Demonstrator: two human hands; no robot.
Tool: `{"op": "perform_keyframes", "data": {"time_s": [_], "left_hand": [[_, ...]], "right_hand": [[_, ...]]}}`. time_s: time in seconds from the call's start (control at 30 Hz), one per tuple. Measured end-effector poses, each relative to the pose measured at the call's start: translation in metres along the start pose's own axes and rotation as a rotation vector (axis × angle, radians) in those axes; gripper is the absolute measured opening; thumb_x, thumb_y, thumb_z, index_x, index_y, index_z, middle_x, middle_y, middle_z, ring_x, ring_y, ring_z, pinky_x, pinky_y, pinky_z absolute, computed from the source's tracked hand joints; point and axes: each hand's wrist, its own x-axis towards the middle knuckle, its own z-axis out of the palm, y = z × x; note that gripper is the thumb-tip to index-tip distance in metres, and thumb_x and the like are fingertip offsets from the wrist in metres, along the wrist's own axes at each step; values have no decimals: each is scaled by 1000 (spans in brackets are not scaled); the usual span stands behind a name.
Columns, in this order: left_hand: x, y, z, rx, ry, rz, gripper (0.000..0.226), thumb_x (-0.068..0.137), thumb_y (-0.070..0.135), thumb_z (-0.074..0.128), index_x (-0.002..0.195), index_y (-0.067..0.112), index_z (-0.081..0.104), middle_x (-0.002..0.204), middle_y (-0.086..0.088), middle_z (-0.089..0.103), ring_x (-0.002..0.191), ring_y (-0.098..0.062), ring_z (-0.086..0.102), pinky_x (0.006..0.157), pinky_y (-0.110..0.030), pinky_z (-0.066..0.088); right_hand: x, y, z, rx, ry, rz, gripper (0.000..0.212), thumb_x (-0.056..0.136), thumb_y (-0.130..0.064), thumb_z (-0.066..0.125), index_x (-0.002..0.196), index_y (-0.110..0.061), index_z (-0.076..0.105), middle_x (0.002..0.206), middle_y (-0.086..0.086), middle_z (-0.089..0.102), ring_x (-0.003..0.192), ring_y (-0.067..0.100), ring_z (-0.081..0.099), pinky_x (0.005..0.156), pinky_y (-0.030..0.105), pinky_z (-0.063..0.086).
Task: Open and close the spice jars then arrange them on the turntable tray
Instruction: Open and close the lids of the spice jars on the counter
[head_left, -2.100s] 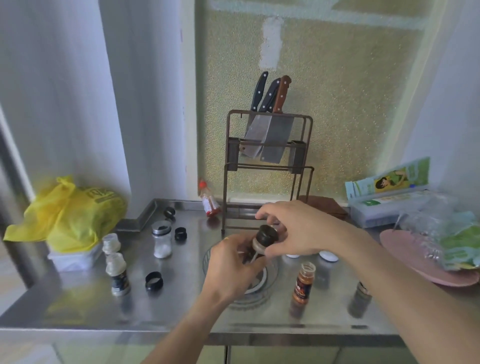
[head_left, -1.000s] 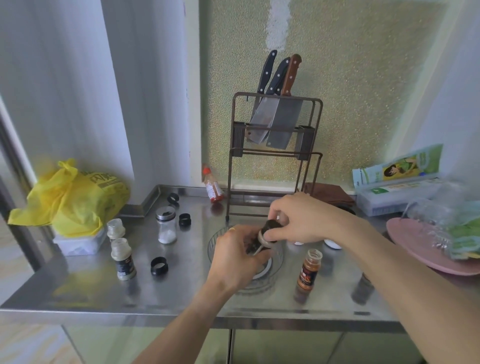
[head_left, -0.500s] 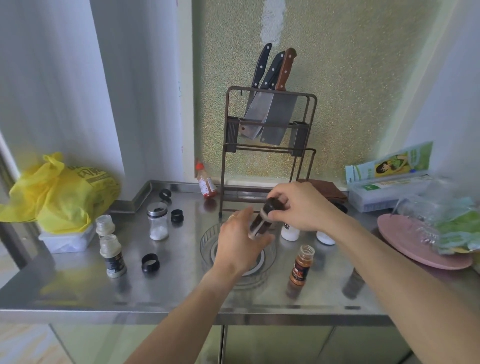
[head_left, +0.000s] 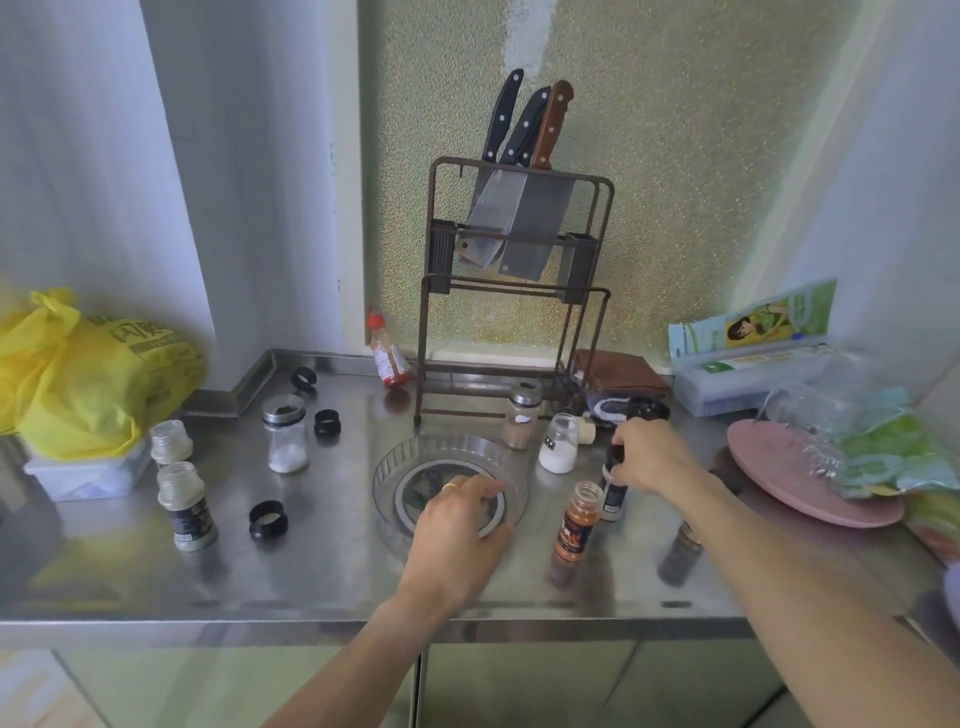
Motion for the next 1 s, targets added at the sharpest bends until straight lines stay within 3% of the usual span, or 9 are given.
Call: {"op": "perform_keyframes", "data": {"time_s": [0.13,0.2,0.27,0.4,0.53,0.67,0.8,0.93,1.0], "left_hand": [[-3,-7,-5,0,4,-22,42,84,26,74,125,23,65,118,7,68,102,-7,65,92,-26,53],[-7,-6,-12,0,18,-36,41,84,31,74,123,25,66,118,9,69,101,-5,66,90,-22,53],[-15,-13,-28,-6,58,-87,39,84,37,73,121,27,67,117,12,69,101,-5,67,89,-23,53],[-36,-53,-63,61,260,-265,31,87,46,66,114,31,65,108,17,69,92,-3,66,84,-29,55],[-58,-101,-91,70,424,-450,28,87,39,67,111,25,67,94,12,72,83,-10,69,81,-35,56],[-73,-134,-100,112,476,-517,12,84,22,70,94,19,65,83,3,70,82,-25,67,77,-40,54],[-82,-150,-97,98,507,-434,16,81,11,75,81,23,64,73,8,62,68,-14,64,67,-37,53],[-81,-159,-98,60,516,-425,18,80,14,79,78,26,66,70,11,62,64,-3,61,62,-18,47],[-81,-158,-99,44,514,-429,18,80,15,80,77,27,67,68,10,62,65,-4,61,65,-22,51]], "right_hand": [[1,3,3,-6,-28,-13,19,83,-30,75,90,-15,67,102,10,75,94,28,70,64,29,46],[-4,4,-6,-45,-6,3,32,78,-35,75,103,-15,70,108,10,74,98,29,70,68,29,49],[-15,-8,-22,-93,126,-10,45,78,-39,75,117,-18,66,114,12,68,103,32,68,75,33,54],[-56,-85,-47,108,332,-281,39,87,-36,71,123,-22,65,114,4,68,104,27,67,82,40,56],[-83,-189,-9,308,159,-569,30,91,-38,65,121,-32,63,117,-8,67,101,14,65,85,35,53],[-81,-275,43,350,7,-730,47,98,-21,59,144,-21,48,141,2,56,125,23,57,103,40,48],[-67,-327,72,281,-51,-809,54,93,-7,57,145,-18,44,144,10,52,125,36,55,100,49,49],[-60,-340,81,210,-53,-847,36,91,-5,59,126,-13,57,128,13,60,115,38,56,92,49,51],[-59,-337,79,223,-29,-848,34,90,-6,63,123,-14,61,125,12,62,113,35,58,91,46,51]]}}
